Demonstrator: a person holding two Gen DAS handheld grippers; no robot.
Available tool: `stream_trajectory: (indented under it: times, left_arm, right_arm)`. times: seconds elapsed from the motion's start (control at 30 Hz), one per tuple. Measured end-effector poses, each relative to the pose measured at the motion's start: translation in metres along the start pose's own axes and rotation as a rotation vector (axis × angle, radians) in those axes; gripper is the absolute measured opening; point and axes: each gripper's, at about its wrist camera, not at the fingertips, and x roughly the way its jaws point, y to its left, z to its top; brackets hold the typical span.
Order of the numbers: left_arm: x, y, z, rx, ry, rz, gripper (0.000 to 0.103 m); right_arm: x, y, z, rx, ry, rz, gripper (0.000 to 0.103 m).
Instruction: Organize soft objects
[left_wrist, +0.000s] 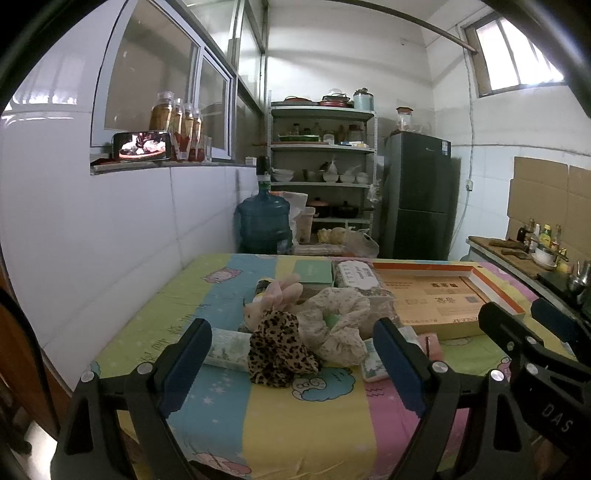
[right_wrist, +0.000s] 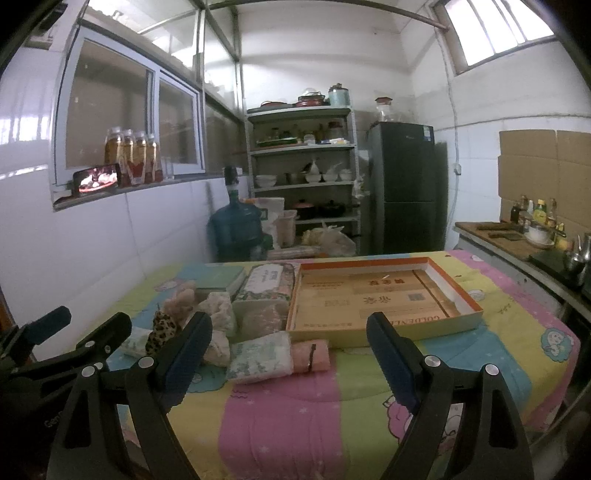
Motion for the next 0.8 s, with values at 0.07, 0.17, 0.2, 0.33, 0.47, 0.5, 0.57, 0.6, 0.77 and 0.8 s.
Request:
stream_trajectory:
  times: [0.07,0.17,0.2,0.33,0.47,0.5,0.57,0.6,0.77,0.8]
  left_arm:
    - [0.0007,-0.0005,0.0003,0.000,0.001,0.001,0.090]
    - [0.0006,-0.0008,0.0001,-0.002,0.003,0.000,0.090]
    - [0.0007,-0.0008,0.0000,-0.001,0.002,0.000,0.090]
    - [0.0015,-0.0024,-0.0010,0.001,0.001,-0.004,0.090]
    - [0.0018,-0.0059,-0.0027,0.002,-0.001,-0.010,0.090]
    - [0.0016,-0.0067,-0.0032,0.001,-0.001,-0.011,0.090]
    - [0.0023,-0.0053,-0.0024,0.000,0.000,-0.010,0.090]
    - [0.0024,-0.0066,-0.0029,-0.001,0.000,-0.010,0.090]
    - [0.0022,-0.0054,-0.0022,-0.002,0.000,-0.011,0.090]
    - [0.0019,-0.0056,-0.0023,-0.003,0.000,-0.011,0.090]
  right_arm:
    - [0.0006,0.0014,-0.0003,-0.001,0.000,0.000,0.087]
    - [0.0006,0.0029,-0.0003,-0.004,0.001,0.006,0.087]
    - [0.0001,0.0035,-0.0002,-0.005,0.001,0.006,0.087]
    - [0.0019,0.0045,-0.0010,-0.004,0.002,0.008,0.087]
    - [0.0019,0.0043,-0.0010,-0.003,0.002,0.008,0.087]
    - [0.0017,0.0045,-0.0010,-0.002,0.002,0.008,0.087]
    - [0.0014,0.0051,-0.0011,-0.002,0.001,0.009,0.087]
    - [0.0019,0.0043,-0.0011,-0.002,0.002,0.008,0.087]
    - [0.0020,0.0040,-0.0013,-0.001,0.001,0.009,0.087]
    - [0.0013,0.0053,-0.0011,-0.002,0.001,0.010,0.087]
